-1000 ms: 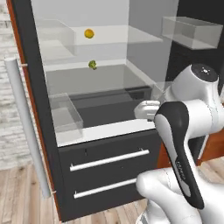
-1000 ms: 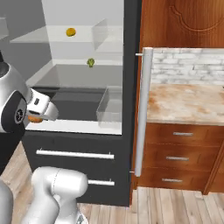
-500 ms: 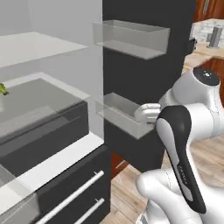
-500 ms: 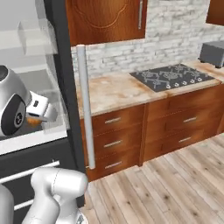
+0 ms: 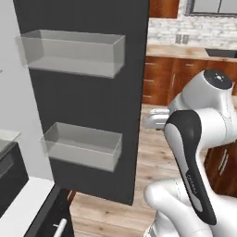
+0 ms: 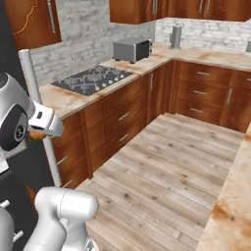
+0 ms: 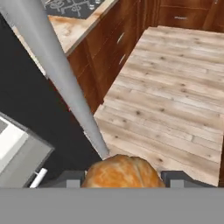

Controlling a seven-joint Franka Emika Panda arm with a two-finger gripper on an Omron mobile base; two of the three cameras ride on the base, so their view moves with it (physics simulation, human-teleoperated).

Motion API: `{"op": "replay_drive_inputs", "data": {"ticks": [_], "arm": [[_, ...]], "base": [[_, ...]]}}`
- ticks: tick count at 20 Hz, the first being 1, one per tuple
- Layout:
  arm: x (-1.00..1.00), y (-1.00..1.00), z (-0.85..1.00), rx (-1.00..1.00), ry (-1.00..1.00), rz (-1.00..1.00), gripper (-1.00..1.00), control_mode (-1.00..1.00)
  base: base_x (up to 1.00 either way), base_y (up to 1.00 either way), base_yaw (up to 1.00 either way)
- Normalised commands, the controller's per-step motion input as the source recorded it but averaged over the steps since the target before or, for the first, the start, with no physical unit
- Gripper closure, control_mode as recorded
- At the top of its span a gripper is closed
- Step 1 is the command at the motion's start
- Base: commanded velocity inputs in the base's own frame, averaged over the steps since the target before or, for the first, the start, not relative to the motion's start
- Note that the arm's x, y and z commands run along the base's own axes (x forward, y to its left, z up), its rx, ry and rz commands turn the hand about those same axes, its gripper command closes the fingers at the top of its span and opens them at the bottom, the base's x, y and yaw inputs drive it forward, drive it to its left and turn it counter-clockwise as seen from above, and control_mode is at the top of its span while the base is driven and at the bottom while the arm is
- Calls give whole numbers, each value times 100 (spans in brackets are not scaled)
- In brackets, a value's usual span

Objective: Pick up the tangerine and mango from the fridge and place one fruit on each plate on the dining counter.

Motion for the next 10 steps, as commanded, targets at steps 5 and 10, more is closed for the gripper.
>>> {"op": "replay_drive_inputs", "data": {"ticks": [5, 10], "arm": [[0, 0, 0, 0, 0, 0, 100, 100], [0, 0, 0, 0, 0, 0, 100, 100]], "base": [[35, -55, -67], [85, -66, -42]]}}
